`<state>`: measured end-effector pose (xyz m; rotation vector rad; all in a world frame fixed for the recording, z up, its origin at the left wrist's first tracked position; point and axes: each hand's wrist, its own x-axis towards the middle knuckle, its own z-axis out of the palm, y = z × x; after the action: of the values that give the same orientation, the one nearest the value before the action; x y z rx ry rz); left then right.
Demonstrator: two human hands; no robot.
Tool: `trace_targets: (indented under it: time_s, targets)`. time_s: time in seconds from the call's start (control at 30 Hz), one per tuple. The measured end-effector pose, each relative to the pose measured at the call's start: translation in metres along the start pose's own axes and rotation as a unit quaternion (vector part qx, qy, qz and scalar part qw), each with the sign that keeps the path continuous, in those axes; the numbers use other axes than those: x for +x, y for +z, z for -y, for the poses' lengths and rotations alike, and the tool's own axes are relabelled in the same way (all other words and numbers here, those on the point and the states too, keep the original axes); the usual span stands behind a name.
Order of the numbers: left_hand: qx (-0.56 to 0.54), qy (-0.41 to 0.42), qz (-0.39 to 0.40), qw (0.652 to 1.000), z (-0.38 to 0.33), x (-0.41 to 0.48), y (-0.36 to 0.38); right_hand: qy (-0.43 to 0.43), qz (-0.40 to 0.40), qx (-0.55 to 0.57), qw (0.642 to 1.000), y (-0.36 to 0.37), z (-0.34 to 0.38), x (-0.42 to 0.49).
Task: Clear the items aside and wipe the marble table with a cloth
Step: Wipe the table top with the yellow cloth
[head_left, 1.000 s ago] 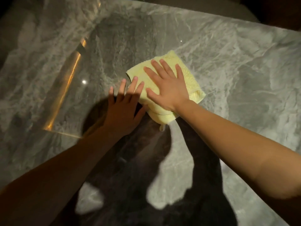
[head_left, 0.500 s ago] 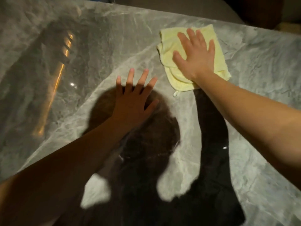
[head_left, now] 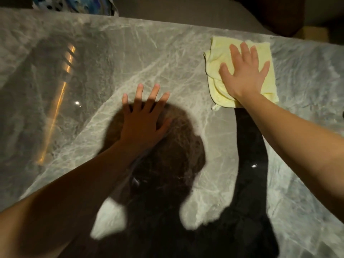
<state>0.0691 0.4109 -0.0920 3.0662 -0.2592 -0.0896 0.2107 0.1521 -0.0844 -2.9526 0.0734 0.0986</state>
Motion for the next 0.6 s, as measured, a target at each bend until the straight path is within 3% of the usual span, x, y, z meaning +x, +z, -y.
trace_targets:
  time_s: [0.27,0.6]
  targets:
    - [-0.007,-0.011,-0.002,1.0,-0.002,0.001,0.006,0.077,0.012,-0.004,0.997,0.002,-0.035,-0.124]
    - [-0.078,0.027,0.073,0.994,-0.025,-0.082,-0.001,0.059,0.034,-0.005,0.998,0.021,0.015,-0.292]
